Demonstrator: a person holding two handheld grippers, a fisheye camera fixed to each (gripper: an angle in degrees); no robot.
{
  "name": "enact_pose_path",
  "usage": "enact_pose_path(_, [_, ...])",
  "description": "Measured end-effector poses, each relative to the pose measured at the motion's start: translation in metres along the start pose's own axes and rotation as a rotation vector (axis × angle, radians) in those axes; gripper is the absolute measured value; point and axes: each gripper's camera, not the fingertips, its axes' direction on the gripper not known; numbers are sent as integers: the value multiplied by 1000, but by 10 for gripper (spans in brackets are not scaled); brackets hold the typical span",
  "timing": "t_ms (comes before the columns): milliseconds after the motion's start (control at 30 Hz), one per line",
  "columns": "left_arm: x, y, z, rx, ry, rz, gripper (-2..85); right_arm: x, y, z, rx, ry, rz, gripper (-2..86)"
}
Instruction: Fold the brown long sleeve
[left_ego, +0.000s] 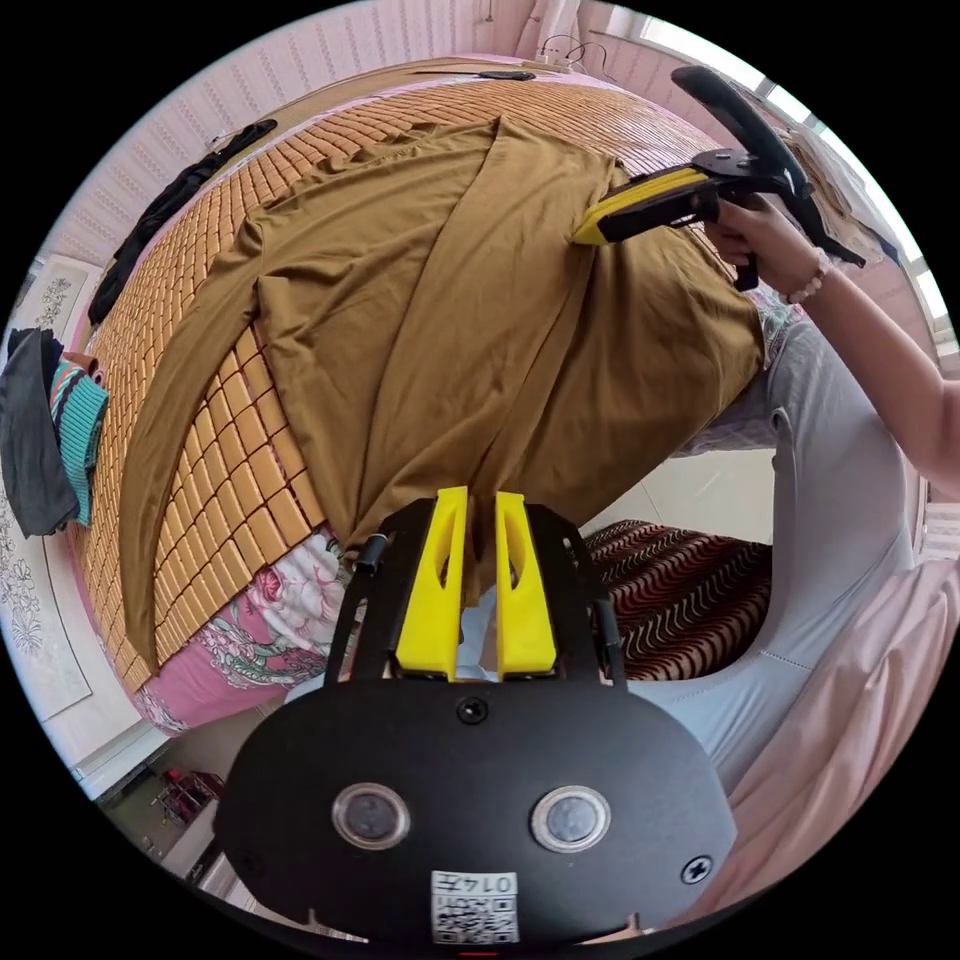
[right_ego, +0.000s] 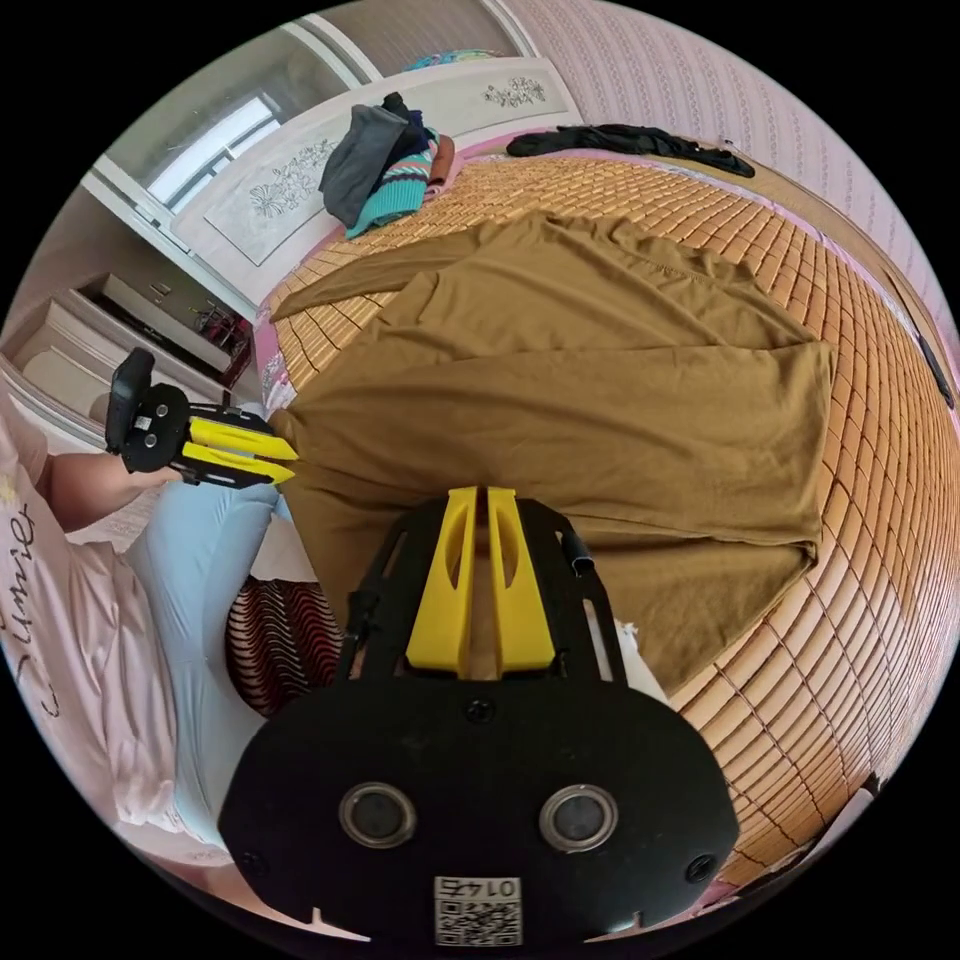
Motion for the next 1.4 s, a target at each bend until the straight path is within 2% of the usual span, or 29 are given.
enact_pose_path(200, [1, 16, -17, 12, 44, 38, -5, -22, -23, 3, -60, -5, 7, -3])
enact_pose_path(367, [-7, 29, -15, 0, 73, 5, -5, -35, -43, 6, -44, -73, 67, -4])
enact_pose_path(500, [-13, 48, -33, 23, 55, 0, -3, -65, -60, -1, 23, -45, 16, -4])
enact_pose_path(633, [-26, 62, -26, 10, 69, -19, -5, -90, -82, 28, -105, 35, -15, -6])
enact_pose_path(800, [-33, 73, -22, 11, 94, 32, -8, -122, -106, 39, -170, 141, -56, -9])
enact_pose_path(967, [-52, 108, -52, 112, 152, -15, -3, -150, -138, 49, -270, 235, -62, -10])
enact_pose_path(1100, [-116, 173, -88, 309, 225, -242, 24, -182, -170, 43, -197, 255, -145, -10])
enact_pose_path(1233, [-197, 256, -105, 426, 18, -580, 46, -228, -235, 52, -118, 130, -292, -8])
enact_pose_path(1400, [-277, 332, -110, 508, -168, -895, 65, -299, -322, 88, -116, 42, -478, 4])
